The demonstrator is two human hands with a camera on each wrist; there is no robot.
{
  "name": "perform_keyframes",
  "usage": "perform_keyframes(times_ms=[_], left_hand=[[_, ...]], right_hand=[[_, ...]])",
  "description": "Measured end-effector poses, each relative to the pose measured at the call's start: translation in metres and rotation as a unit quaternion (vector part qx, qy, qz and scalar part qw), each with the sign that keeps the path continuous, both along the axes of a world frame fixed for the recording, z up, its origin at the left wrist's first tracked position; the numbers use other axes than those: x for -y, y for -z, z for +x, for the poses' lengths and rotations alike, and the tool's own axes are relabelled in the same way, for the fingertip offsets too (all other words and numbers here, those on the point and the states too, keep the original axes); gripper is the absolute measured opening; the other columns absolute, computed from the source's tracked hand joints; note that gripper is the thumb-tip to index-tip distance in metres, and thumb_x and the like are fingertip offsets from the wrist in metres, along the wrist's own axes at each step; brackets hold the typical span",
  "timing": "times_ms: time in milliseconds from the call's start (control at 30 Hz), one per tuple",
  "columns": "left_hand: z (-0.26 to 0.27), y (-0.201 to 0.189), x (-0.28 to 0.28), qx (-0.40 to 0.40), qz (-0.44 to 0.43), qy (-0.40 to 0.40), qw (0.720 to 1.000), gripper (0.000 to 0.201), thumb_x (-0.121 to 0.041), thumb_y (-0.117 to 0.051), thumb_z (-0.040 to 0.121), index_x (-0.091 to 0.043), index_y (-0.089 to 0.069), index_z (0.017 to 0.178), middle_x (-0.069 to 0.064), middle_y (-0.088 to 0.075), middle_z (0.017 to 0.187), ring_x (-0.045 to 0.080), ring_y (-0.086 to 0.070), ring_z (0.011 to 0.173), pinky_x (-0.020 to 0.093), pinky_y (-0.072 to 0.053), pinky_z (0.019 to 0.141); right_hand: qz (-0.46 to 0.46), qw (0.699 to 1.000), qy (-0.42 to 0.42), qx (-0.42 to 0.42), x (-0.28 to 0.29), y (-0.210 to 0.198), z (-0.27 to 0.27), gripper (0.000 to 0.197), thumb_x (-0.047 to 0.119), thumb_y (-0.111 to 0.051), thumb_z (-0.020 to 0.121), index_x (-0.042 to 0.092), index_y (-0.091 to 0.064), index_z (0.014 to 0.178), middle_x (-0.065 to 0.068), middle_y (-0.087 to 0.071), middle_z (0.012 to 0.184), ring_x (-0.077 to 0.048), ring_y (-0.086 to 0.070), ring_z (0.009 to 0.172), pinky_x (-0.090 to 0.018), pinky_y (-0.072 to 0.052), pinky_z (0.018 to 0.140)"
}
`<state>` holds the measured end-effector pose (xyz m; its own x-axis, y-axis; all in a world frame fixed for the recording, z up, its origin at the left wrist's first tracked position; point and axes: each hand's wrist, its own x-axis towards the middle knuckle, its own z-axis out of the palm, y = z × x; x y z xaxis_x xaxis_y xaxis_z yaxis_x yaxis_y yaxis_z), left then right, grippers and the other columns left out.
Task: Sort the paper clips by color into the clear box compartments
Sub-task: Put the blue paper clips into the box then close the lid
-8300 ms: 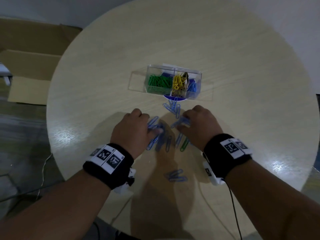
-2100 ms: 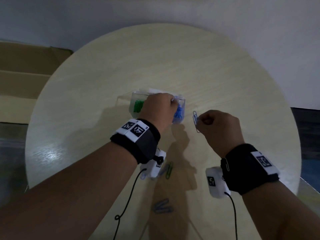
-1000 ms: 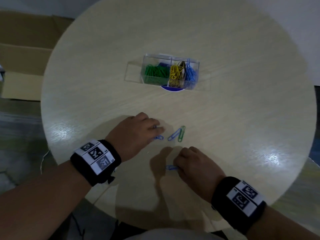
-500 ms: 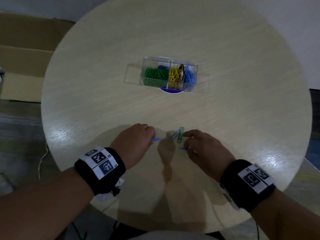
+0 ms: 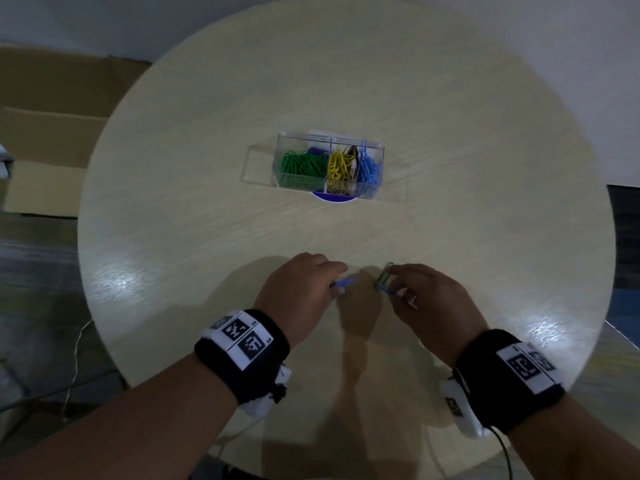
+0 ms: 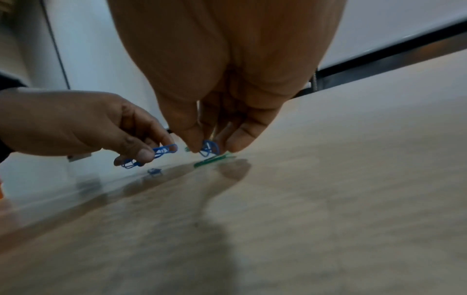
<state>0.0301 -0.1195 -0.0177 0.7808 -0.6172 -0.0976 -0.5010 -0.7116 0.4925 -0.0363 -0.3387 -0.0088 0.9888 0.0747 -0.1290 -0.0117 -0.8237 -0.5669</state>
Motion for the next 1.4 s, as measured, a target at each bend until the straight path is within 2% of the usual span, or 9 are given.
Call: perform_keyframes(times_ms=[100,267,467,600,767,1000,1100,1333,1400], left_hand=[[0.005,0.003,-0.007,0.05,0.039,0.092,0.994,0.02,-0.021,-0.074,0.078,-0.017,-0.072,0.098,0.001,-0.061,0.077,0.027,-0.056,0.078,0.036,-0.051,0.059],[0.01,0.001,-0.012,0.039,0.103,0.124,0.986,0.011,-0.018,-0.074,0.078,-0.021,-0.064,0.082,0.0,-0.054,0.081,0.023,-0.054,0.076,0.039,-0.05,0.056],[0.016,-0.017,0.008,0.019,0.191,0.154,0.969,0.013,-0.007,-0.06,0.086,-0.012,-0.059,0.097,0.009,-0.056,0.1,0.029,-0.054,0.092,0.039,-0.045,0.071],[0.053,-0.044,0.031,-0.004,0.051,-0.014,0.999,0.008,-0.026,-0.058,0.092,-0.02,-0.062,0.09,0.003,-0.064,0.088,0.026,-0.058,0.083,0.036,-0.043,0.067],[0.109,-0.069,0.07,-0.003,-0.086,-0.18,0.98,0.013,-0.027,-0.062,0.091,-0.017,-0.068,0.096,0.003,-0.071,0.091,0.022,-0.064,0.083,0.035,-0.051,0.074],[0.133,-0.049,0.095,-0.055,-0.106,-0.194,0.974,0.035,-0.031,-0.062,0.091,-0.004,-0.068,0.111,0.015,-0.07,0.106,0.029,-0.064,0.098,0.04,-0.051,0.088],[0.134,-0.049,0.087,-0.024,-0.145,-0.217,0.965,0.032,-0.028,-0.052,0.097,-0.01,-0.066,0.119,0.011,-0.069,0.112,0.024,-0.066,0.097,0.039,-0.051,0.092],[0.141,-0.054,0.027,0.017,-0.197,-0.295,0.935,0.017,-0.029,-0.054,0.097,-0.024,-0.068,0.104,-0.005,-0.067,0.101,0.01,-0.063,0.086,0.024,-0.05,0.079],[0.14,-0.051,0.015,0.011,-0.192,-0.31,0.931,0.014,-0.029,-0.055,0.096,-0.026,-0.068,0.1,-0.01,-0.067,0.098,0.005,-0.061,0.087,0.01,-0.044,0.073]], right_hand=[[0.034,0.998,0.044,0.01,0.007,-0.004,-0.001,0.012,0.012,-0.069,0.077,0.024,-0.067,0.08,0.011,-0.065,0.111,-0.001,-0.057,0.064,-0.018,-0.049,0.065],[0.065,0.994,0.083,0.022,0.012,-0.009,0.005,0.014,0.009,-0.073,0.076,0.022,-0.068,0.078,0.01,-0.063,0.104,-0.004,-0.059,0.066,-0.007,-0.042,0.062],[0.084,0.987,0.13,0.048,0.016,-0.02,0.023,0.016,0.011,-0.076,0.075,0.025,-0.069,0.079,0.011,-0.062,0.074,-0.005,-0.058,0.068,-0.007,-0.039,0.058],[0.117,0.974,0.187,0.05,0.02,-0.027,0.04,0.015,0.015,-0.076,0.076,0.028,-0.069,0.078,0.01,-0.067,0.071,-0.006,-0.06,0.066,-0.011,-0.042,0.057],[0.16,0.955,0.245,0.042,0.026,-0.036,0.061,0.008,0.017,-0.075,0.079,0.024,-0.071,0.079,0.014,-0.069,0.071,0.008,-0.061,0.065,-0.004,-0.041,0.058],[0.171,0.95,0.262,0.023,0.027,-0.037,0.076,0.006,0.017,-0.075,0.079,0.023,-0.072,0.081,0.013,-0.07,0.072,0.004,-0.063,0.068,-0.003,-0.042,0.058],[0.159,0.954,0.253,0.019,0.026,-0.038,0.085,0.007,0.02,-0.075,0.079,0.025,-0.072,0.082,0.015,-0.069,0.07,0.008,-0.06,0.064,-0.004,-0.041,0.058],[0.138,0.965,0.224,0.017,0.009,-0.038,0.141,0.011,0.023,-0.071,0.079,0.026,-0.062,0.086,0.006,-0.068,0.07,-0.008,-0.063,0.063,-0.022,-0.046,0.058],[0.14,0.965,0.221,0.01,0.002,-0.036,0.156,0.009,0.024,-0.071,0.079,0.023,-0.064,0.086,0.006,-0.068,0.074,-0.013,-0.064,0.068,-0.027,-0.05,0.061]])
